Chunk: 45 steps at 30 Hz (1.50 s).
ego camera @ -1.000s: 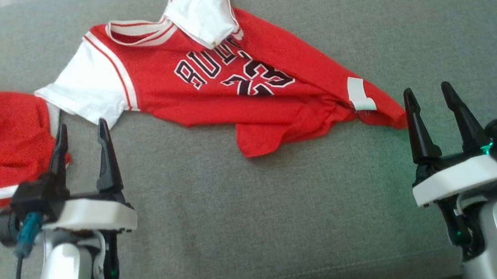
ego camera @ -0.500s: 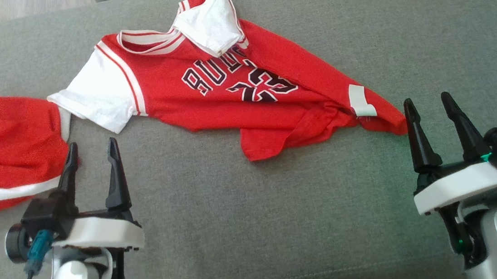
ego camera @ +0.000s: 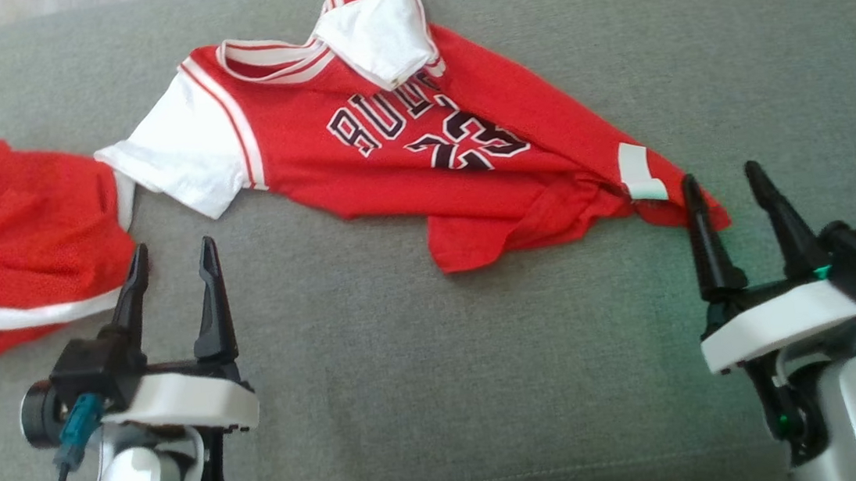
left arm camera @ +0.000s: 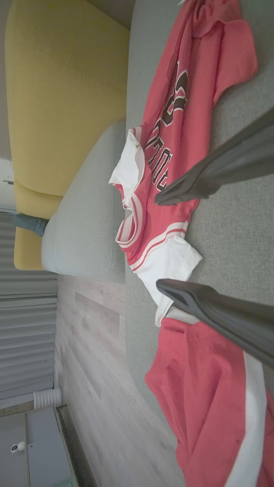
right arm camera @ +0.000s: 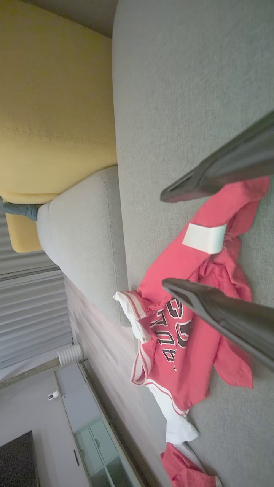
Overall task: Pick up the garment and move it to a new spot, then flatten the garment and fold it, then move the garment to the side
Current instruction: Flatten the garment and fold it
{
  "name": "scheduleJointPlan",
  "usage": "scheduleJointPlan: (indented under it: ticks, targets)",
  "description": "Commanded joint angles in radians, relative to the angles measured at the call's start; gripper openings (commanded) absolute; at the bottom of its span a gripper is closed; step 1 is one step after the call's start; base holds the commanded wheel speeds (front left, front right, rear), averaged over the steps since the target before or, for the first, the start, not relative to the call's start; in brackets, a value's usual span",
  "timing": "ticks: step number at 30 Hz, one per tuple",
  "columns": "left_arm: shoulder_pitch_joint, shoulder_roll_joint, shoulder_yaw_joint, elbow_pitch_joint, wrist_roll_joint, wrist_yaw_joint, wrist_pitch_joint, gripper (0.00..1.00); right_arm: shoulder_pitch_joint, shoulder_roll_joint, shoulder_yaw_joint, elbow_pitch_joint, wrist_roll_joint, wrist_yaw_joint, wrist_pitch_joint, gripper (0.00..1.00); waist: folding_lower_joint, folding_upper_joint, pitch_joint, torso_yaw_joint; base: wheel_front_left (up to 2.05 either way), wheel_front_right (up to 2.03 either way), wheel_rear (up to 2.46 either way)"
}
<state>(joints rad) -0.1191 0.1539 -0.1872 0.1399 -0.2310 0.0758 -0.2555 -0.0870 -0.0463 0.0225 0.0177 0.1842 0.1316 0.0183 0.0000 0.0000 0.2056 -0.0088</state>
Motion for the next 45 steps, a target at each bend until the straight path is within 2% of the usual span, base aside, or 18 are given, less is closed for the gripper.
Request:
scheduleJointPlan:
  ticks: [1, 5, 9, 20, 29, 30, 31, 32, 33, 34, 39, 45]
  targets:
    - [-0.051, 0.015, 0.024, -0.033, 0.003, 0.0, -0.001, 1.0, -0.023, -0.004, 0.038, -0.032, -0.011, -0.001, 0.004, 1.0, 0.0, 0.0, 0.007, 0.013, 0.0, 0.0, 0.0]
    - [-0.068, 0.008, 0.013, -0.033, 0.005, -0.002, -0.002, 1.0, -0.044, -0.004, 0.087, -0.017, -0.024, -0.001, 0.019, 1.0, 0.0, 0.0, 0.016, 0.039, 0.0, 0.0, 0.0]
    - [-0.082, 0.0, 0.005, -0.033, 0.005, -0.005, -0.004, 1.0, -0.071, -0.017, 0.182, 0.019, -0.036, -0.001, 0.055, 1.0, 0.0, 0.0, 0.029, 0.068, 0.0, 0.0, 0.0]
    - [-0.112, -0.035, -0.006, -0.025, 0.006, -0.01, -0.006, 1.0, -0.204, -0.108, 0.442, 0.159, -0.03, -0.001, 0.204, 1.0, 0.0, 0.0, 0.076, 0.158, 0.0, 0.0, 0.0]
    - [-0.118, -0.053, 0.007, -0.031, 0.015, -0.018, -0.006, 1.0, -0.276, -0.142, 0.5, 0.261, -0.08, -0.001, 0.297, 1.0, 0.0, 0.0, 0.093, 0.18, 0.0, 0.0, 0.0]
    - [-0.119, -0.055, 0.009, -0.032, 0.016, -0.019, -0.006, 1.0, -0.281, -0.141, 0.502, 0.272, -0.085, -0.001, 0.309, 0.97, 0.0, 0.0, 0.096, 0.181, 0.0, 0.0, 0.0]
    - [-0.12, -0.057, 0.01, -0.033, 0.017, -0.02, -0.006, 1.0, -0.286, -0.139, 0.504, 0.279, -0.089, -0.001, 0.313, 0.79, 0.0, 0.0, 0.098, 0.182, 0.0, 0.0, 0.0]
    - [-0.121, -0.058, 0.012, -0.034, 0.019, -0.021, -0.006, 1.0, -0.288, -0.136, 0.505, 0.283, -0.09, -0.001, 0.317, 0.42, 0.0, 0.0, 0.1, 0.182, 0.0, 0.0, 0.0]
    - [-0.122, -0.06, 0.013, -0.034, 0.021, -0.022, -0.006, 1.0, -0.291, -0.134, 0.505, 0.286, -0.094, -0.001, 0.318, 0.18, 0.0, 0.0, 0.103, 0.181, 0.0, 0.0, 0.0]
    - [-0.123, -0.061, 0.015, -0.035, 0.023, -0.024, -0.006, 1.0, -0.292, -0.132, 0.503, 0.283, -0.094, -0.001, 0.307, 0.0, 0.0, 0.0, 0.105, 0.18, 0.0, 0.0, 0.0]
    - [-0.121, -0.065, 0.028, -0.039, 0.033, -0.027, -0.006, 1.0, -0.269, -0.125, 0.47, 0.253, -0.079, -0.001, 0.262, 0.0, 0.0, 0.0, 0.105, 0.166, 0.0, 0.0, 0.0]
    - [-0.117, -0.063, 0.043, -0.045, 0.046, -0.033, -0.006, 1.0, -0.191, -0.137, 0.42, 0.147, -0.049, -0.001, 0.239, 0.0, 0.0, 0.0, 0.098, 0.123, 0.0, 0.0, 0.0]
